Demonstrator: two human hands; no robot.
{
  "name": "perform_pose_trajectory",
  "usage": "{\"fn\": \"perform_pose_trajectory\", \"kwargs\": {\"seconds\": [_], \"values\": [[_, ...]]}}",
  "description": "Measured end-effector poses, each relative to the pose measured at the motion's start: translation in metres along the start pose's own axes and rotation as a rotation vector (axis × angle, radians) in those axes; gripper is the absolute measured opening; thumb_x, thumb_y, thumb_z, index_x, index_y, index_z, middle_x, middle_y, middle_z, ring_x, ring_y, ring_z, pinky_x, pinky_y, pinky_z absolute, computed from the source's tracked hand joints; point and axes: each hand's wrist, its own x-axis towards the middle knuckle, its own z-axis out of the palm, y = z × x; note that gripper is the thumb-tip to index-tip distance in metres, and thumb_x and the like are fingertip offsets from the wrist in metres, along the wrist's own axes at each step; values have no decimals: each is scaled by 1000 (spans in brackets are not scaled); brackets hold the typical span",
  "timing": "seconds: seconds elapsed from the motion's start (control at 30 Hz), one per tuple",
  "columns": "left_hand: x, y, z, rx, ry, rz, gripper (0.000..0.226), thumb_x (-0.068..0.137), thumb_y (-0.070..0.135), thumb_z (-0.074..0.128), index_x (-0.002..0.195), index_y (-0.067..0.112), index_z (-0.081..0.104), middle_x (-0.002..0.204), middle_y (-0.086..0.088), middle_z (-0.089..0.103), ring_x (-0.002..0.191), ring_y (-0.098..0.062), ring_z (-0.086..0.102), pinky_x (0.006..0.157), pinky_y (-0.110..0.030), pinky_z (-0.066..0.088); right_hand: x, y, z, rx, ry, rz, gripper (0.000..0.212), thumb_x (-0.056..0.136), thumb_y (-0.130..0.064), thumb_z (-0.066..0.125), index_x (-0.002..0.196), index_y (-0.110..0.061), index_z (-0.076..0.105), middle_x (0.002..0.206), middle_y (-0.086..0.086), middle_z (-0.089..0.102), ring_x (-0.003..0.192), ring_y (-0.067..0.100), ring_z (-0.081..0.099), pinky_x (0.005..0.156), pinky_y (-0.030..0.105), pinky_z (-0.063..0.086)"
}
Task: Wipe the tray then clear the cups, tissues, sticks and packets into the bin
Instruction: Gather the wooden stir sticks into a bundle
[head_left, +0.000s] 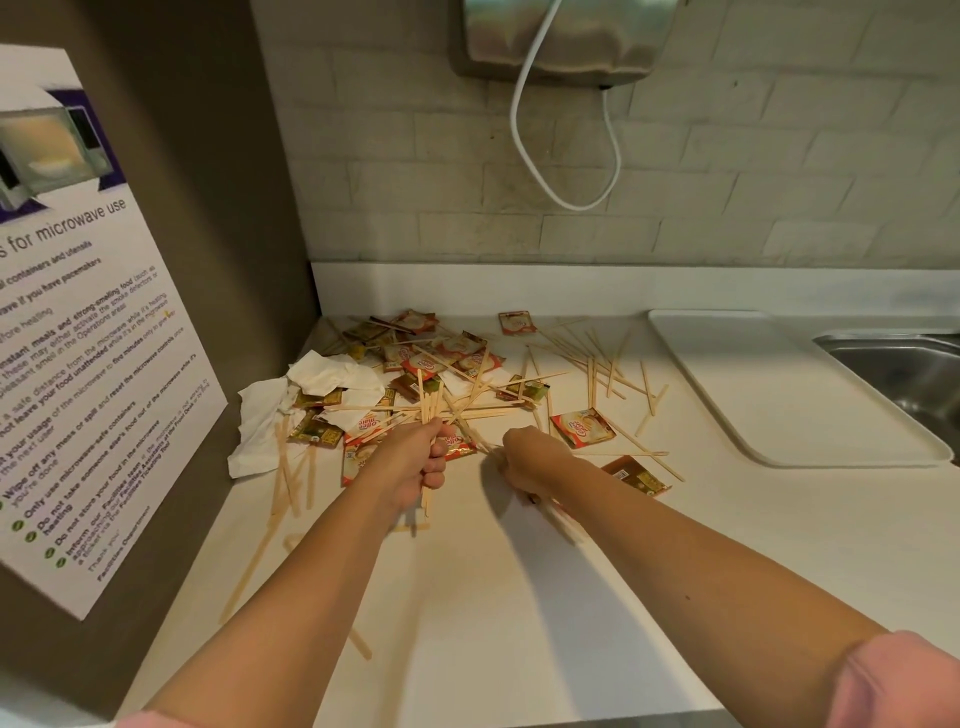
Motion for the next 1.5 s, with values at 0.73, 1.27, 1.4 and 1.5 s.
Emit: {"fn": "perform_pose_trajectory", "kwargs": {"seconds": [0.73,1.27,1.4,1.5], "values": [[6,-7,8,7,-10,-5,27,101,16,35,80,9,49,54,0,31,28,-4,25,33,-11,17,6,-17,7,-13,-24,152,30,96,-13,41,122,-4,54,124,10,59,114,27,57,88,32,47],[4,-2,39,81,-90,46,26,101,20,38,81,8,50,65,-4,43,49,-11,30,33,-16,25,-6,25,-34,1084,-120,34,29,97,-14,36,68,-11,43,63,0,36,53,10,28,47,21,24],[1,-1,53,145,-145,75,30,101,28,37,84,11,55,67,-5,49,49,-12,37,42,-22,31,-9,18,-37,1095,-79,4,27,96,-14,40,71,-10,47,61,2,44,49,9,30,45,21,22],[0,1,56,106,-149,83,23,101,22,37,90,11,54,65,-5,48,42,-9,39,37,-18,30,-4,16,-35,1154,6,83,23,94,-13,49,72,-8,47,58,5,44,48,10,30,45,21,22]]}}
